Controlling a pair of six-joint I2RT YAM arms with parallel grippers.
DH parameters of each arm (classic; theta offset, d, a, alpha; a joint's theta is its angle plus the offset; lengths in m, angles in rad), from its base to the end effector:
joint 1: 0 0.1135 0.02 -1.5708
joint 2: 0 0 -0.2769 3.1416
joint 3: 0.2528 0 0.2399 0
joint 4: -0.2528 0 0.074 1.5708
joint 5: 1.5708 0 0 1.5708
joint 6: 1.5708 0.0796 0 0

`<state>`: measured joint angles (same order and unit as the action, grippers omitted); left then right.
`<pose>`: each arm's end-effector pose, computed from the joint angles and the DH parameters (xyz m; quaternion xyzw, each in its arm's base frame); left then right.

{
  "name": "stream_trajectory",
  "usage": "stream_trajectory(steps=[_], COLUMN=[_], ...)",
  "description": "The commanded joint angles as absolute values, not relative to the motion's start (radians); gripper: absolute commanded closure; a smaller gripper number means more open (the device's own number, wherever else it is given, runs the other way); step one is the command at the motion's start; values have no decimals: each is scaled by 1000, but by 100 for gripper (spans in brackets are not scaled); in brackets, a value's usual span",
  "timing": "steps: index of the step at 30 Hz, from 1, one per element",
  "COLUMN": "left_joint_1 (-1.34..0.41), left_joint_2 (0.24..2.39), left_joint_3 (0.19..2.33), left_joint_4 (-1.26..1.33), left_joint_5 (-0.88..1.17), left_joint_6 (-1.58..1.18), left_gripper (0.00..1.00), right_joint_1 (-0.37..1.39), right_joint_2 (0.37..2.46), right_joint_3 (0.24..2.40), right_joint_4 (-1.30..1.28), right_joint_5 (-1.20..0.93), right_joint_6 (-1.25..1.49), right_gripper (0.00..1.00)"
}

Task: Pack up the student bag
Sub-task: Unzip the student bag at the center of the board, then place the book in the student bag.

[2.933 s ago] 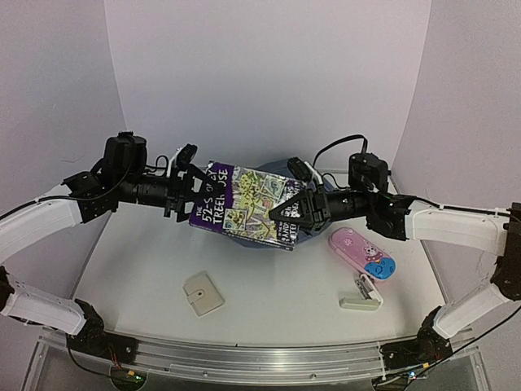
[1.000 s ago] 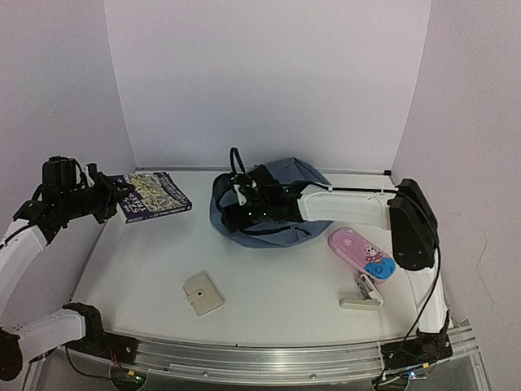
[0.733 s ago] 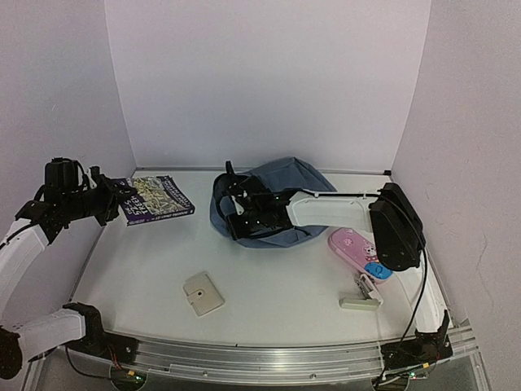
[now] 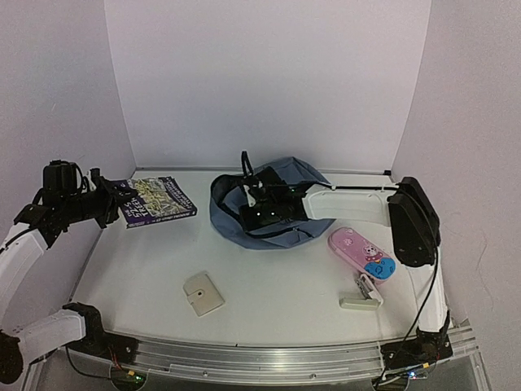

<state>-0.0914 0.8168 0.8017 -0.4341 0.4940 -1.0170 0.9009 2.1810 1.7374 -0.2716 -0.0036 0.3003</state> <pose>0.1891 -0.0552 0.3093 -0.2502 0.7928 -0.4475 0.3296 0.3290 0.4158 0.1942 -0.2699 0.8689 0.2358 0.3413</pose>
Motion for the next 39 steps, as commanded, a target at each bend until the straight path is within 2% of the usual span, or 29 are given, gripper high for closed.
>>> stream_trajectory(steps=[1, 10, 16, 26, 33, 39], left_joint_1=[-91, -91, -92, -120, -287, -310], left_joint_2=[778, 779, 806, 897, 1036, 1138], left_joint_3=[857, 891, 878, 718, 729, 720], left_joint_4=[-424, -450, -436, -168, -36, 73], left_joint_5=[486, 488, 510, 613, 520, 494], left_joint_6=[-982, -954, -970, -1136, -1164, -1196], left_gripper=[100, 100, 100, 100, 100, 100], right_joint_1=[928, 986, 978, 918, 917, 917], right_joint_2=[1986, 1845, 1747, 1604, 1585, 1570], right_joint_3=[1626, 1527, 1501, 1258, 1240, 1240], right_joint_4=[-169, -53, -44, 170, 203, 231], right_joint_5=[-179, -281, -61, -56, -66, -81], right_joint_6=[353, 481, 574, 723, 742, 761], right_gripper=[100, 100, 100, 100, 100, 100])
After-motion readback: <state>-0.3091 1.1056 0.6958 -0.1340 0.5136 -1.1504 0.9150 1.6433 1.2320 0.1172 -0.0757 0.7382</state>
